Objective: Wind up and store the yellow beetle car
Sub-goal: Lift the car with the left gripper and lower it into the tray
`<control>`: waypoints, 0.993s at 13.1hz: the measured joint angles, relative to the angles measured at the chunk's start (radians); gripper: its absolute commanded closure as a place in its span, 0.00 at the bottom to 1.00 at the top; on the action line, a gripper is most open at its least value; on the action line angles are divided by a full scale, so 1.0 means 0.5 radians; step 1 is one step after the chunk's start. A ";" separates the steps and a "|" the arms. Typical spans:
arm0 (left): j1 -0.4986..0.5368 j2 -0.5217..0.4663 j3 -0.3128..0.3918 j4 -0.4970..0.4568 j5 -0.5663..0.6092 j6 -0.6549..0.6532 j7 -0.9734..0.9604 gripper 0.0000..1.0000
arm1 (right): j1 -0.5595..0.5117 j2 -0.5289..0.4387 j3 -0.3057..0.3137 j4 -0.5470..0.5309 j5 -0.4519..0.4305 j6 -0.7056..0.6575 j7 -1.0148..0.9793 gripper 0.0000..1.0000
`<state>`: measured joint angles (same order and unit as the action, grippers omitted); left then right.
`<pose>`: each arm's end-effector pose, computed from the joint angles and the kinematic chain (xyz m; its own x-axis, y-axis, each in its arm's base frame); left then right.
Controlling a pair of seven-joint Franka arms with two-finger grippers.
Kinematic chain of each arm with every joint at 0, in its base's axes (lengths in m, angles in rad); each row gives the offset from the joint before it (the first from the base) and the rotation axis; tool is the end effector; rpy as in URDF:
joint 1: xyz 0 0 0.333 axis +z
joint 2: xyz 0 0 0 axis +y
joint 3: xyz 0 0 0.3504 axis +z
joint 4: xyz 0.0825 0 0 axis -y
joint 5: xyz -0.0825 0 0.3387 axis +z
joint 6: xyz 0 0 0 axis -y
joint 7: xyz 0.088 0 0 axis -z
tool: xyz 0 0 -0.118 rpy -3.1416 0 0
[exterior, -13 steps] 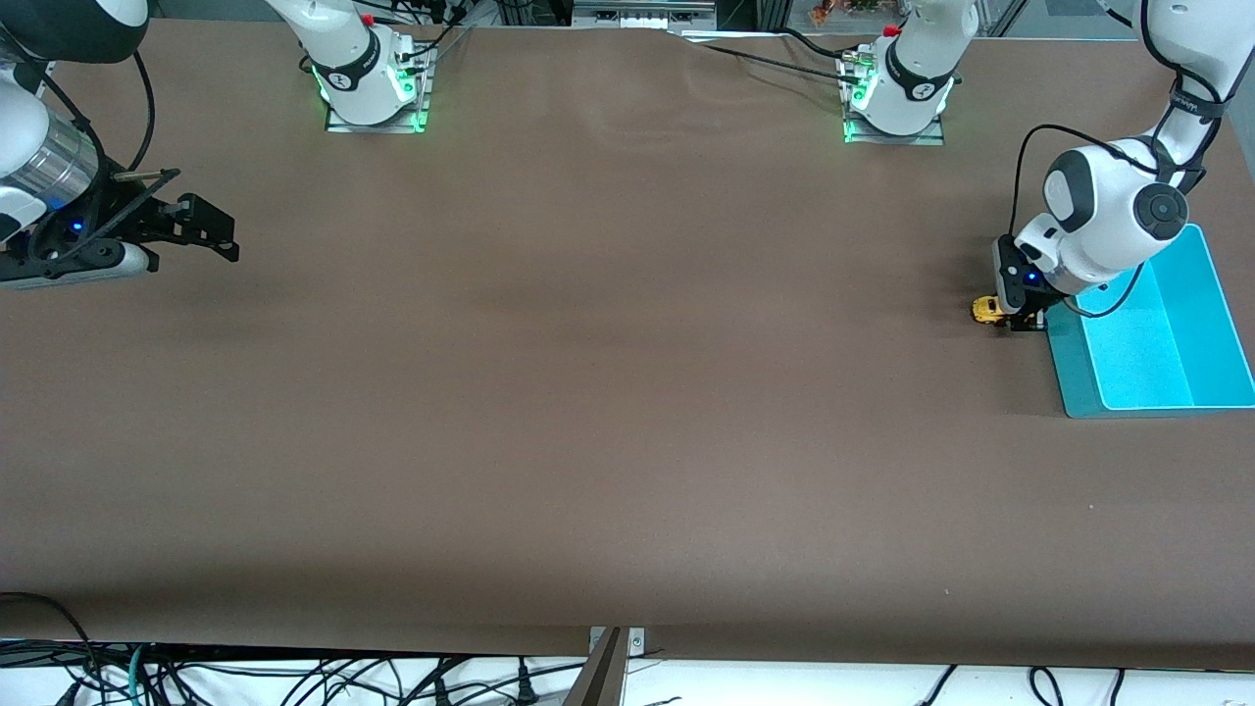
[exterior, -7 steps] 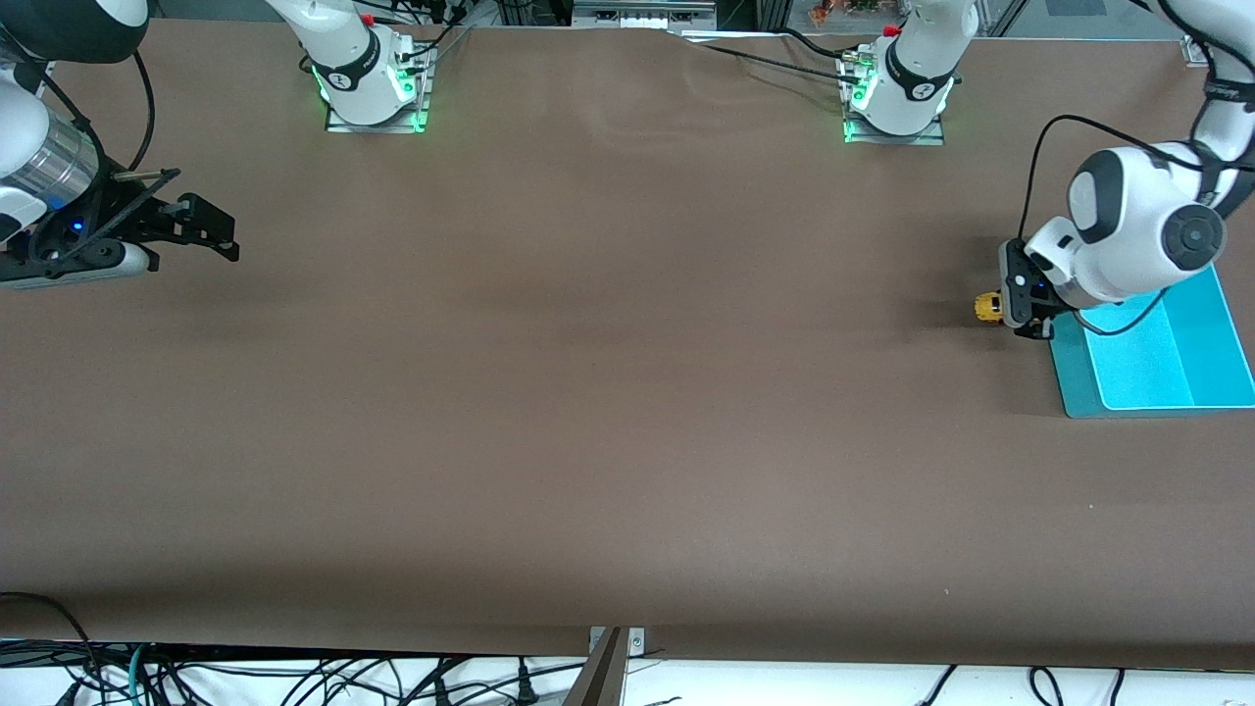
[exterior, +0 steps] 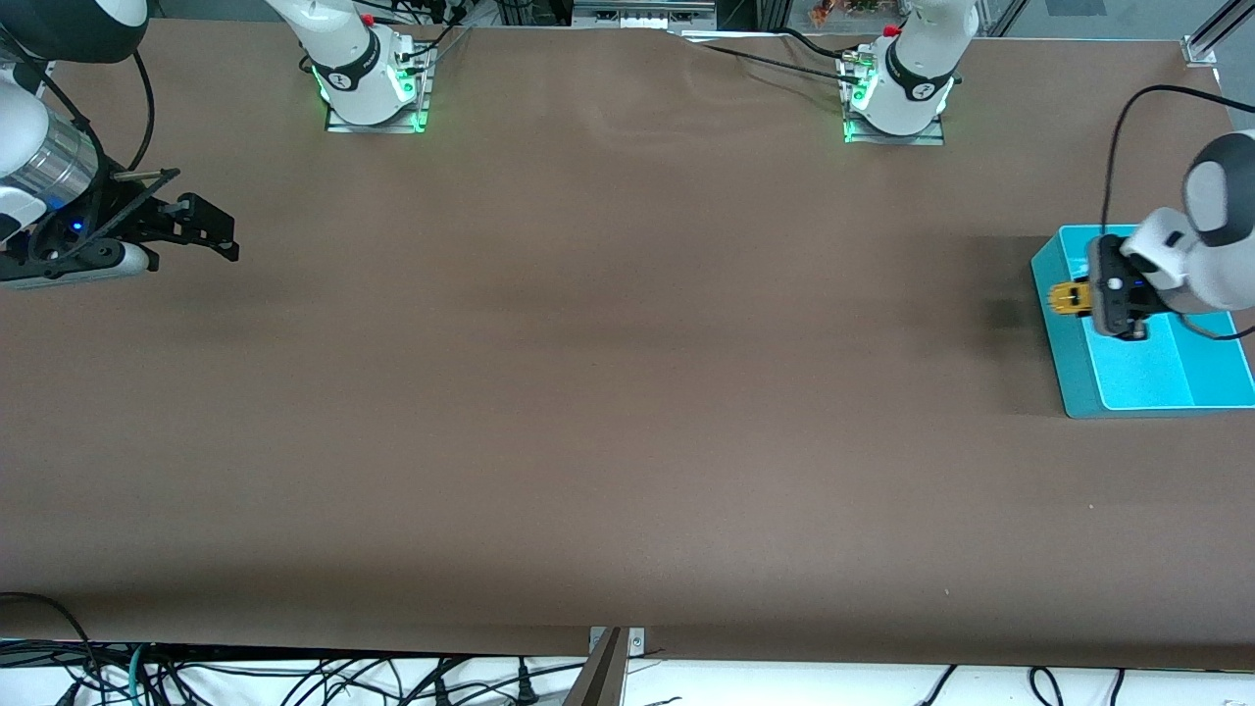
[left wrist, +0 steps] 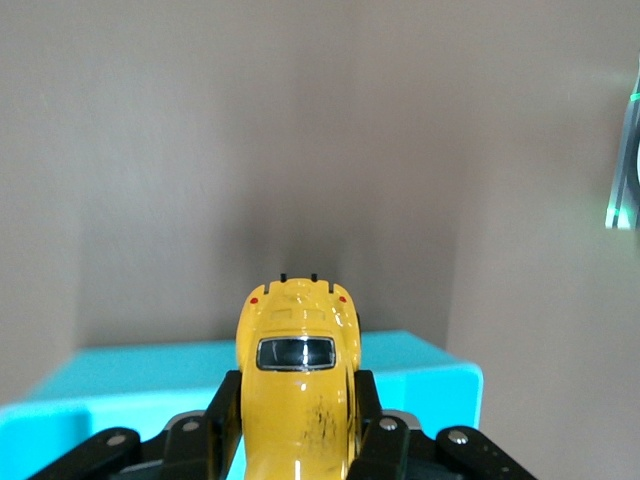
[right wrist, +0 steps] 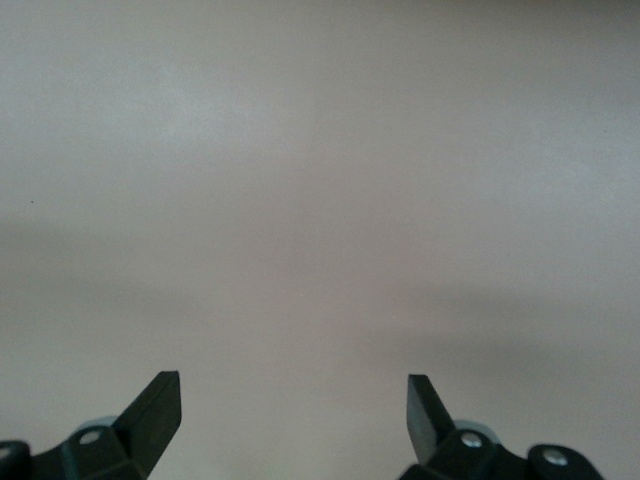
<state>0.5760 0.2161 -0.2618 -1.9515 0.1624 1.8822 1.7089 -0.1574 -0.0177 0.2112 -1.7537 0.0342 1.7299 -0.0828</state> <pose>0.5010 0.1846 0.4013 0.0966 -0.9945 -0.0408 -0.9534 -0.1043 0.2832 0.5104 0.0319 0.5918 0.9914 0.1307 -0.0041 0.1305 -0.9910 -0.0304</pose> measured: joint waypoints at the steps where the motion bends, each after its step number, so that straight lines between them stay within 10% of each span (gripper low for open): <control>1: 0.120 0.045 0.007 0.020 0.006 0.010 0.108 0.69 | 0.000 0.000 0.000 0.000 0.000 0.000 0.000 0.00; 6: 0.556 0.454 0.019 0.033 0.065 0.454 0.565 0.51 | 0.000 0.000 -0.001 0.000 0.000 -0.002 0.000 0.00; 7: 0.582 0.518 0.017 0.035 0.065 0.510 0.599 0.01 | 0.000 0.000 -0.001 0.000 0.000 -0.002 0.000 0.00; 13: 0.568 0.534 -0.071 0.103 0.065 0.428 0.544 0.00 | 0.000 0.000 -0.001 0.000 0.000 -0.002 0.000 0.00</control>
<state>0.8601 0.4828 -0.2972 -1.9001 0.1947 2.0964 1.9810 -0.1574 -0.0175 0.2108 -1.7535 0.0340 1.7287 -0.0828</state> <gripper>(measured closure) 0.057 0.000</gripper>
